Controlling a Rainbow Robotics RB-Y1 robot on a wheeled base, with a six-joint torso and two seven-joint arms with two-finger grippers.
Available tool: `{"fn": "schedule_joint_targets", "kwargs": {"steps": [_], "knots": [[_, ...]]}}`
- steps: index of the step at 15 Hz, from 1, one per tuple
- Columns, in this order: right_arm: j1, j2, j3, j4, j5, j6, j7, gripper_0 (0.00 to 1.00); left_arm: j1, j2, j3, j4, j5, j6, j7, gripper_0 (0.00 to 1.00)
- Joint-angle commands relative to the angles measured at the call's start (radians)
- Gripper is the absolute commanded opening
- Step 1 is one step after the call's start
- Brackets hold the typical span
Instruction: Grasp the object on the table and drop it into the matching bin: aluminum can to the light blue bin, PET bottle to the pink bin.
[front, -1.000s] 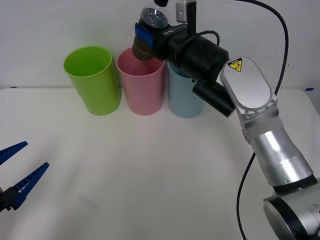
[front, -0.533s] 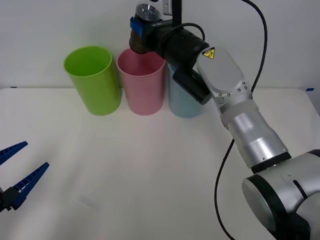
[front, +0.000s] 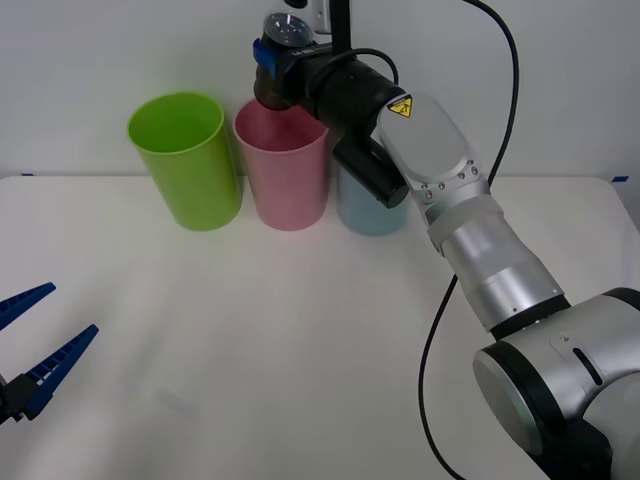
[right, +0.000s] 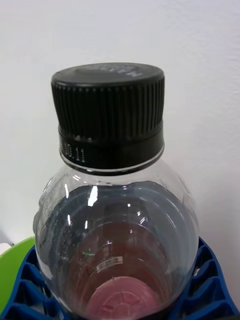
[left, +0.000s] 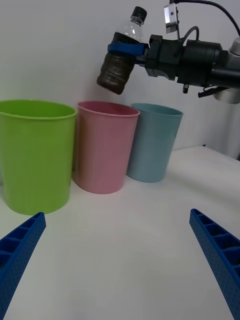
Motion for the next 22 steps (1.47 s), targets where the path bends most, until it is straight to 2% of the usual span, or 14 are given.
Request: {"fn": "schedule_joint_targets", "kwargs": {"steps": [1,8,11,18,22], "knots": [[0.001,0.0,-0.003,0.0,-0.005,-0.001,0.011,1.0,0.0,0.0,0.0,0.0,0.0,0.0,0.0,1.0],[0.003,0.0,-0.01,-0.005,-0.022,-0.004,0.025,1.0,0.0,0.0,0.0,0.0,0.0,0.0,0.0,1.0],[0.026,-0.003,-0.038,-0.037,-0.023,-0.059,0.033,1.0,0.0,0.0,0.0,0.0,0.0,0.0,0.0,1.0],[0.248,-0.064,-0.006,-0.353,-0.031,-0.182,0.025,1.0,0.0,0.0,0.0,0.0,0.0,0.0,0.0,1.0],[0.416,-0.164,0.085,-0.572,-0.109,-0.196,0.022,1.0,0.0,0.0,0.0,0.0,0.0,0.0,0.0,1.0]]}}
